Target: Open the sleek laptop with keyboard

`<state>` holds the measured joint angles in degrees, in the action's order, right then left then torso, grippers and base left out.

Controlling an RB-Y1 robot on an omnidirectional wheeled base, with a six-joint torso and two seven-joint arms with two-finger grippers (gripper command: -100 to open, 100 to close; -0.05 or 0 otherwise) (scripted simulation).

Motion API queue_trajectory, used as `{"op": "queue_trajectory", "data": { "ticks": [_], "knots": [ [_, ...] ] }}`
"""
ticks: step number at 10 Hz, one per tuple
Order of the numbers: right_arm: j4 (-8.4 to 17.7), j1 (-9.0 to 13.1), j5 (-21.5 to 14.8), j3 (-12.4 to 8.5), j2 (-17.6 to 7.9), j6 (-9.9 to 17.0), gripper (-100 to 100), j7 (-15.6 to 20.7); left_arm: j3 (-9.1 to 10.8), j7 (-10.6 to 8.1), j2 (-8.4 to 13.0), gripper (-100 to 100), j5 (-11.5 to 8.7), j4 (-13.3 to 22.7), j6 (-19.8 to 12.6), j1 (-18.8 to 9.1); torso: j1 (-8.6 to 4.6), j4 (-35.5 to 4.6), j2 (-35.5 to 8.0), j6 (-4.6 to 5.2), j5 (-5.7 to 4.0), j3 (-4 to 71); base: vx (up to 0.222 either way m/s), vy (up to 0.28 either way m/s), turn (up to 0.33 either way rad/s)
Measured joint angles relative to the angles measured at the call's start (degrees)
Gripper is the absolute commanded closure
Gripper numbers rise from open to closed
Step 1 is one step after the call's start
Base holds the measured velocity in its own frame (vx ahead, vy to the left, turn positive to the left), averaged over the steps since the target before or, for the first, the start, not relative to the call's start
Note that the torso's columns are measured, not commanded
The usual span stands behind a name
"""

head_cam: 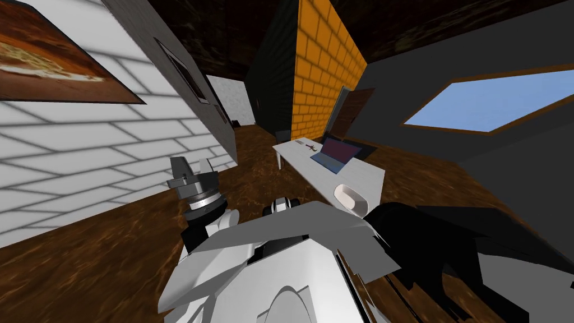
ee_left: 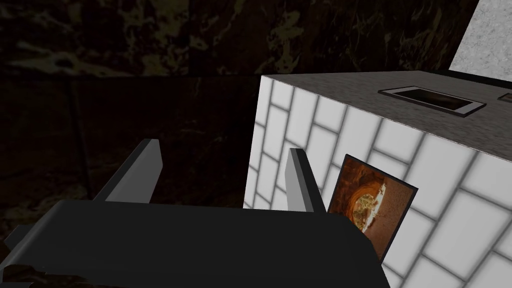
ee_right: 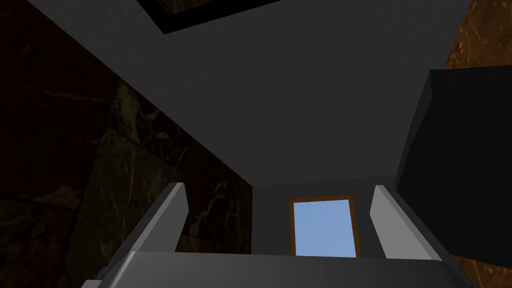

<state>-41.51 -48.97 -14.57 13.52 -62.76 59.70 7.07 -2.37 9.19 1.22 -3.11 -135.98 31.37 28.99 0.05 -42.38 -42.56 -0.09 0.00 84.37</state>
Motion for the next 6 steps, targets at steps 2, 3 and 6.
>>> {"op": "queue_trajectory", "data": {
  "ticks": [2, 3, 6],
  "knots": [
    [1.1, -0.2, 3.5, 0.7, -0.5, -1.7, -100, 1.9, 0.01, 0.00, 0.0, 0, 0.0, 0.0, 0.0, 0.0, -0.14, 0.1, 0.2, 0.22, 0.01, 0.2, -0.245, -0.112, -0.383],
    [1.5, -0.5, 5.3, 1.0, -0.9, -3.0, -100, 3.7, 0.01, 0.00, 0.0, 0, 0.0, 0.0, 0.0, 0.0, -0.21, 0.1, 0.2, 0.15, -0.05, 0.1, -0.256, -0.099, -0.198],
    [1.7, -0.9, 10.1, 1.3, -0.7, -3.8, -100, 5.4, 0.00, 0.00, 0.0, 0, 0.0, 0.0, 0.0, 0.0, 0.14, 0.3, 0.8, 0.02, 0.05, 0.5, -0.110, -0.085, -0.098]
  ]
}}
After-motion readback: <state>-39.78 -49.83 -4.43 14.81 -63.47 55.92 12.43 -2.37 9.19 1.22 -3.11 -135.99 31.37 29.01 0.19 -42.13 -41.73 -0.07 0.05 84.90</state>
